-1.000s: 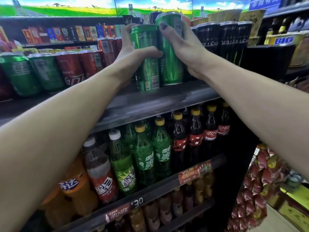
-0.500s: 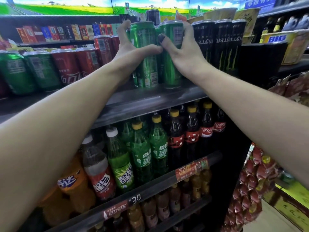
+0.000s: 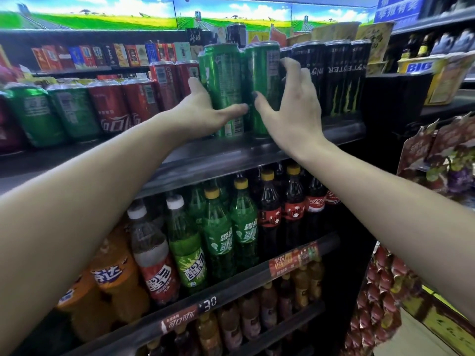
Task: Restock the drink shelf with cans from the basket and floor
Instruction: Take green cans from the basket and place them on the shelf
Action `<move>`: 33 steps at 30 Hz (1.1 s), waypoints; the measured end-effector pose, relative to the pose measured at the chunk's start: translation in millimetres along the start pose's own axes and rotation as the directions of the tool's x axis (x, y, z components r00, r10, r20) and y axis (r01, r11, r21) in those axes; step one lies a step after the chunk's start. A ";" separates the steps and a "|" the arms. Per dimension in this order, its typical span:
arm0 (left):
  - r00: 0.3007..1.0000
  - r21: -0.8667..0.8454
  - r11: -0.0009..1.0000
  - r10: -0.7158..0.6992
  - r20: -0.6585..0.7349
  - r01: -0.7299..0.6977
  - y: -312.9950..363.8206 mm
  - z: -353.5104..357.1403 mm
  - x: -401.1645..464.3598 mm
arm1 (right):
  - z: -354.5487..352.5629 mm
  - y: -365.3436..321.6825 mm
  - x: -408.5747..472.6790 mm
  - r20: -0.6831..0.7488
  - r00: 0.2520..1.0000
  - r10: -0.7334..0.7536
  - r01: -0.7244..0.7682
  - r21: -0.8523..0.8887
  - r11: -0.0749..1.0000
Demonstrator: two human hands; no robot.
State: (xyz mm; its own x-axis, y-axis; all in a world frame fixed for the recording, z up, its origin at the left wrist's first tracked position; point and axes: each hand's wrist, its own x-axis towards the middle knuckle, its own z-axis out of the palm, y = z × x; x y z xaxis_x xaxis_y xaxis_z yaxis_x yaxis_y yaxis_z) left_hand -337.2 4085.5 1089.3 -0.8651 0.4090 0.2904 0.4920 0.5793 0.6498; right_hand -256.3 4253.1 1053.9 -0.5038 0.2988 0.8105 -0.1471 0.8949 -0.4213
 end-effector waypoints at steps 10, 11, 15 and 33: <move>0.986 -0.085 0.986 0.150 0.073 -0.143 6.7 5.8 13.6 | -5.9 -8.2 0.4 -0.023 0.999 0.047 -0.045 0.077 0.996; 0.987 -0.103 0.986 0.141 0.073 -0.133 7.7 7.1 14.2 | -6.2 -7.7 0.7 -0.023 0.998 0.055 -0.053 0.077 0.996; 0.982 -0.119 0.983 0.154 0.110 -0.141 13.3 7.5 8.7 | -7.4 -9.0 1.1 -0.014 0.998 0.067 -0.065 0.077 0.995; 0.872 -0.009 0.944 0.302 -0.384 -0.331 5.4 -12.6 -45.7 | -37.4 -35.3 -25.3 0.097 0.984 0.147 -0.172 0.361 0.916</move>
State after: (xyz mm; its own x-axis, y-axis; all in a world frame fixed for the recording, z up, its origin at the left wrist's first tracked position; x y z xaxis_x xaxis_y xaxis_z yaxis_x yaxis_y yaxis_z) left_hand -296.3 4061.0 1088.4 -0.6436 0.2611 0.7195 0.7496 0.4049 0.5236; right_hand -206.5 4226.3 1063.5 -0.5998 0.3933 0.6968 -0.3558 0.6489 -0.6726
